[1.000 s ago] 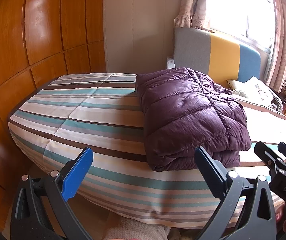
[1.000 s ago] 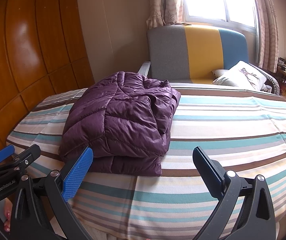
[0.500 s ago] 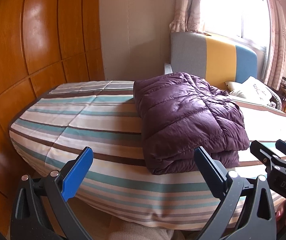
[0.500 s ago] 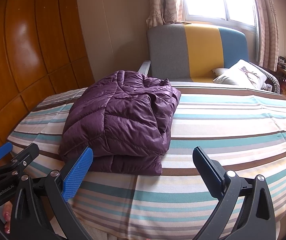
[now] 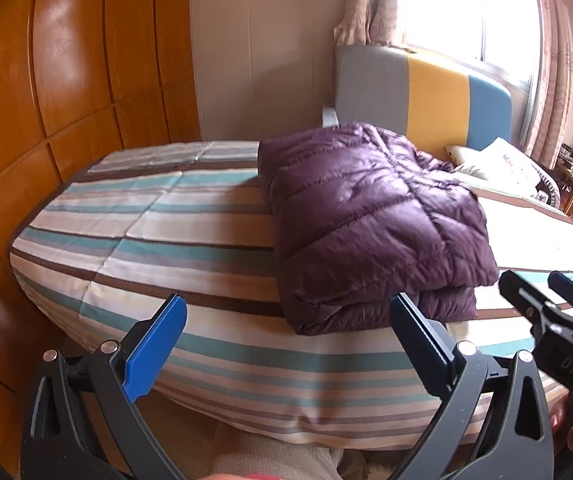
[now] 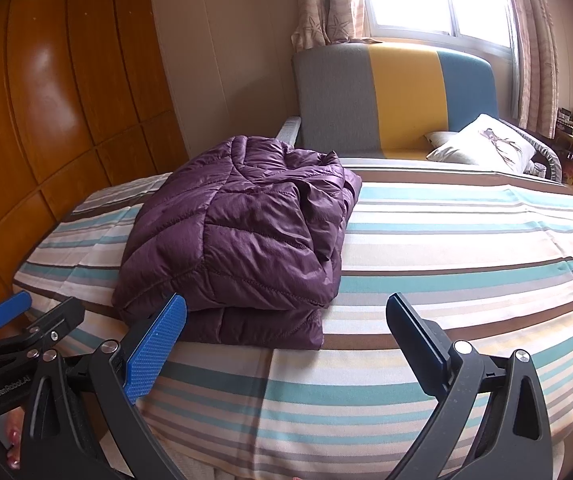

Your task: Fold large clothes

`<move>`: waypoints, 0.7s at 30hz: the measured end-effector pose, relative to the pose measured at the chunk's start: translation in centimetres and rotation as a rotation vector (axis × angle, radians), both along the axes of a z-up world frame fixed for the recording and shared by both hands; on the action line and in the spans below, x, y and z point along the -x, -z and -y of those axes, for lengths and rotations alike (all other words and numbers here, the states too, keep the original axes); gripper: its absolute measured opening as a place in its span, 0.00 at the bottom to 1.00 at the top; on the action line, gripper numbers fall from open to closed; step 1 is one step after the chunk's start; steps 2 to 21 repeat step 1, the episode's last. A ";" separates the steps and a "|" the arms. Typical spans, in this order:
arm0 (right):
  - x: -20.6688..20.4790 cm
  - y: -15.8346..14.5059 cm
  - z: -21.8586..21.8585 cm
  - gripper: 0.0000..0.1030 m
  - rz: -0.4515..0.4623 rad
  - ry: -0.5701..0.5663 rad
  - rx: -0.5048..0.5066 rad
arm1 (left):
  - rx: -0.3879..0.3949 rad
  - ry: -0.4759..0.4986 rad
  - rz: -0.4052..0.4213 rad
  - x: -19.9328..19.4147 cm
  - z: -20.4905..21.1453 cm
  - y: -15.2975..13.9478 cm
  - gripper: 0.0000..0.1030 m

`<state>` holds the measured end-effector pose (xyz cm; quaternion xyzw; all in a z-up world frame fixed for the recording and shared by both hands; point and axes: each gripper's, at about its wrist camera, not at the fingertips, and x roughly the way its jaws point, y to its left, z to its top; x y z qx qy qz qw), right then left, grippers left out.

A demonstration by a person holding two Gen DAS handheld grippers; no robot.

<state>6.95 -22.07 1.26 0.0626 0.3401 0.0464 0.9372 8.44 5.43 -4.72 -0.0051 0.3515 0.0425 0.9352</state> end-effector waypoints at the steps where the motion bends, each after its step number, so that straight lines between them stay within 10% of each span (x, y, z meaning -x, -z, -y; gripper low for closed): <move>1: -0.2 0.1 0.3 0.97 -0.004 0.012 -0.001 | -0.004 -0.003 -0.010 -0.3 -0.1 0.2 0.98; 21: -0.2 0.1 0.3 0.97 -0.004 0.012 -0.001 | -0.004 -0.003 -0.010 -0.3 -0.1 0.2 0.98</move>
